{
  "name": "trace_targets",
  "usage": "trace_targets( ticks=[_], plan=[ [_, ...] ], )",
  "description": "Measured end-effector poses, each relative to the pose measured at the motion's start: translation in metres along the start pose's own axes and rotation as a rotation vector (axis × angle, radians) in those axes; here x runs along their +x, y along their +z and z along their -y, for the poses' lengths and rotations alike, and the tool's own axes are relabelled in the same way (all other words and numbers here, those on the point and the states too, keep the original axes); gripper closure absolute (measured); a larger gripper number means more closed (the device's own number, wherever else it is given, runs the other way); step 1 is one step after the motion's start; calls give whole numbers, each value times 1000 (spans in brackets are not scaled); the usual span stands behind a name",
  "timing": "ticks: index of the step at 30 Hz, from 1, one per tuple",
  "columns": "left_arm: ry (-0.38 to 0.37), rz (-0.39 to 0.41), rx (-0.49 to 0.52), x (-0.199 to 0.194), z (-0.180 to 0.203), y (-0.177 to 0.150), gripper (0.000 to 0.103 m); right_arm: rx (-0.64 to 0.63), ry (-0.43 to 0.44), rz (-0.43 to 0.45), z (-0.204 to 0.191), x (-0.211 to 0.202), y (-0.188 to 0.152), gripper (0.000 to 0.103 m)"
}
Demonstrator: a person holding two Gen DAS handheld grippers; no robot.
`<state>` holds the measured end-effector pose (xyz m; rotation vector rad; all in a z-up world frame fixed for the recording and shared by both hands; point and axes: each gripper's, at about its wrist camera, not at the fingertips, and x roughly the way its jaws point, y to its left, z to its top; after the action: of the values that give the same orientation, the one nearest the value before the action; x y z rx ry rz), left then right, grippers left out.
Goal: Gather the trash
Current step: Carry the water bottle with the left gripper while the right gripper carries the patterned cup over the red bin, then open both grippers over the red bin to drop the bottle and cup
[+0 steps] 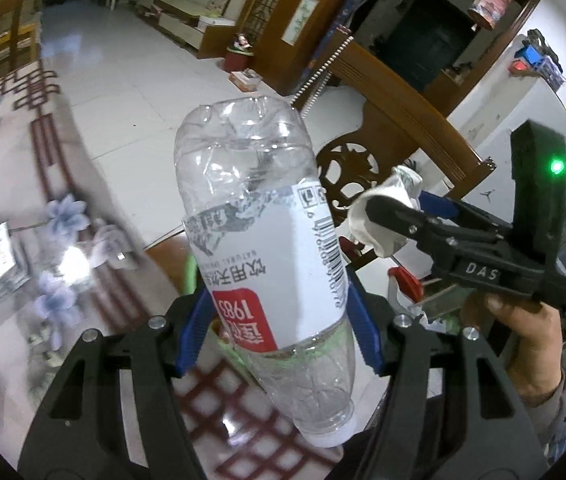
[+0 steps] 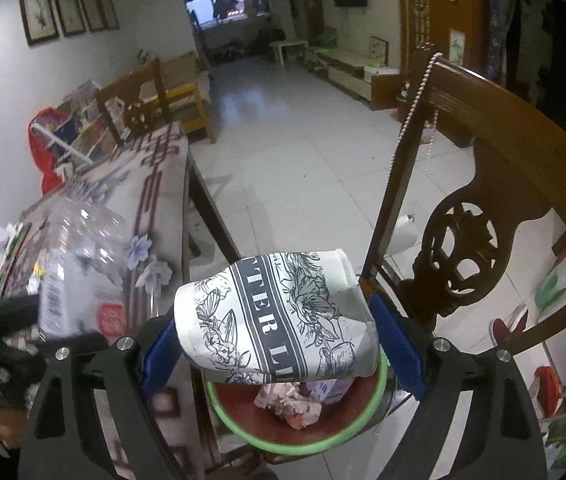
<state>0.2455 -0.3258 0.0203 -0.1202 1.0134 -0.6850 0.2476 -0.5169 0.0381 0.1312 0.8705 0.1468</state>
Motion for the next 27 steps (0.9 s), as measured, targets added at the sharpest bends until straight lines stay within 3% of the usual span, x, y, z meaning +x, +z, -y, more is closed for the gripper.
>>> trace_targets(
  ticks=[15,22,27],
  plan=[
    [-4,-58,53,50,15,6,43,104,2,35,32,-1,7,19],
    [5,-65,78,65,25,12,43,117,13,28,30,5,14,19],
    [13,-70,101,69,26,10,30,110,5,23,26,6,16,19]
  ],
)
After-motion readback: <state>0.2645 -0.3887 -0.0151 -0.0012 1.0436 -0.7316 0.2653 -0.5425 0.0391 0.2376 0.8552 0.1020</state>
